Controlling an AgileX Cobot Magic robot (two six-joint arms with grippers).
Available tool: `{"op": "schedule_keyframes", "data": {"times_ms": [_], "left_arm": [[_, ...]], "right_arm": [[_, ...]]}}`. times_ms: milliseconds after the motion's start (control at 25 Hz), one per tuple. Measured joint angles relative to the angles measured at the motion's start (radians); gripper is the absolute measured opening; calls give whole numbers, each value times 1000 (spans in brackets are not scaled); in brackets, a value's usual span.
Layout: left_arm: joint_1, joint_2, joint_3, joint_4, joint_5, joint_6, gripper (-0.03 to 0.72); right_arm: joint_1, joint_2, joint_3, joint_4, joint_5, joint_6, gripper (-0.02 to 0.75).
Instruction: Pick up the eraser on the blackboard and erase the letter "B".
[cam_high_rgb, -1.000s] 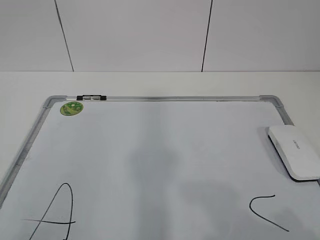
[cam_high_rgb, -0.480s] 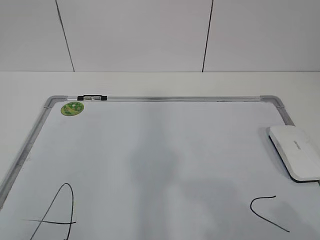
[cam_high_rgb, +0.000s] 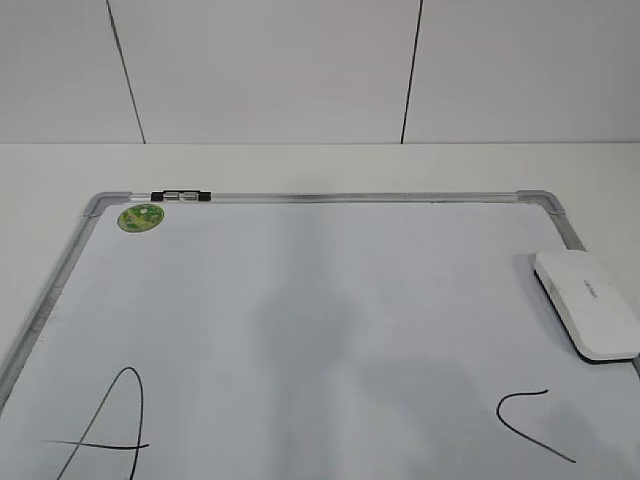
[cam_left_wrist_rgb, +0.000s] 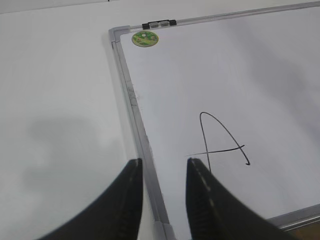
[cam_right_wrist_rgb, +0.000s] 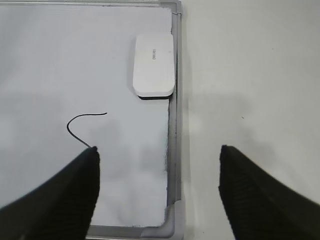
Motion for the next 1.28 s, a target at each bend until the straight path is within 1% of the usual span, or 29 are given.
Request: {"op": "schedule_keyframes", "data": {"times_ms": [560,640,800,920,1280], "left_arm": [[2,0,0,15,0,-2,225],[24,0,2,15,0,-2,225],[103,0,2,19,0,-2,225],[144,0,2,19,0,-2,225],[150,0,2,19,0,-2,225]], "right_arm": [[0,0,0,-30,-2,-2,572],[0,0,0,-30,-2,-2,572],[0,0,0,-30,-2,-2,572],[0,0,0,-30,-4,-2,572],[0,0,0,-30,-4,-2,572]]}}
